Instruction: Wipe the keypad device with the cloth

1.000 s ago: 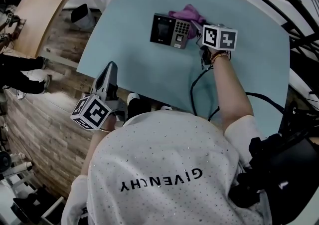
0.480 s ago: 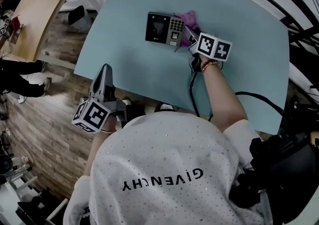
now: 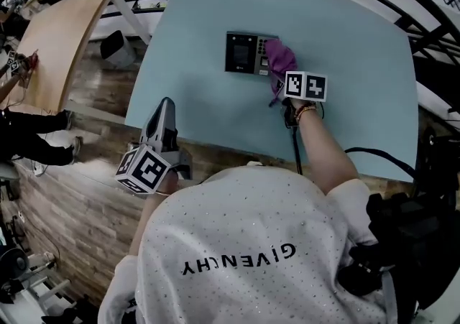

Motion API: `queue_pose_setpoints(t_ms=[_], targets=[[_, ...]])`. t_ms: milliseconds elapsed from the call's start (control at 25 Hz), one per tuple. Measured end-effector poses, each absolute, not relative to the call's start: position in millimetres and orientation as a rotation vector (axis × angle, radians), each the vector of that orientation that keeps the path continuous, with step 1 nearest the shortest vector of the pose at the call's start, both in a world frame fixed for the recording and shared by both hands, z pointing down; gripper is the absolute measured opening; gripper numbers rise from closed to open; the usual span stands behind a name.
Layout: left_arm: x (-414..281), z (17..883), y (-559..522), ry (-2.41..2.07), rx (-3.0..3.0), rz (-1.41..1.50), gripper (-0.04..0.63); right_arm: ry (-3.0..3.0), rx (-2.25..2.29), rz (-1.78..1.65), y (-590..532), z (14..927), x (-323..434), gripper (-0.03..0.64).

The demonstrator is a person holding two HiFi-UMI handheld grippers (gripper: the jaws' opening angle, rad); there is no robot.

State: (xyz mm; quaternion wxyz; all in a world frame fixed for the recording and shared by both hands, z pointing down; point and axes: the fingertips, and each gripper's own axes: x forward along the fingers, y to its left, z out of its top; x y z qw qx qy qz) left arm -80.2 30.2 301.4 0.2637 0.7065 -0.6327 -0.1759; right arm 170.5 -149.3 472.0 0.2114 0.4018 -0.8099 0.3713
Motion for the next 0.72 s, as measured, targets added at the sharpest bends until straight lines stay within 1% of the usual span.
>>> queue_pose_setpoints(t_ms=[280,360,440,560,720], targets=[[-131.5,295.1,47.7,-1.673,1.926,-0.486,0.000,-2.111,1.228,1.070,-118.3,488.1,179.5,0.077],[-137.4,299.2,47.6,-1.627,1.945,-0.448,0.000,-2.183,1.253,1.124,-106.7,472.9,175.1,0.074],[-138.9,305.5,47.9,-1.565,1.972,-0.384,0.000,-2.355,1.296,1.157,-93.7,438.5,166.2,0.071],[-144.2,306.6,54.3,-1.480,2.011,-0.358,0.000,-2.570,1.279,1.042,-65.8,385.4,148.8,0.071],[-142.9,301.4,61.3,-1.371,2.094,-0.353,0.000,-2.618,1.280,0.796,-27.3,347.2,139.7,0.069]])
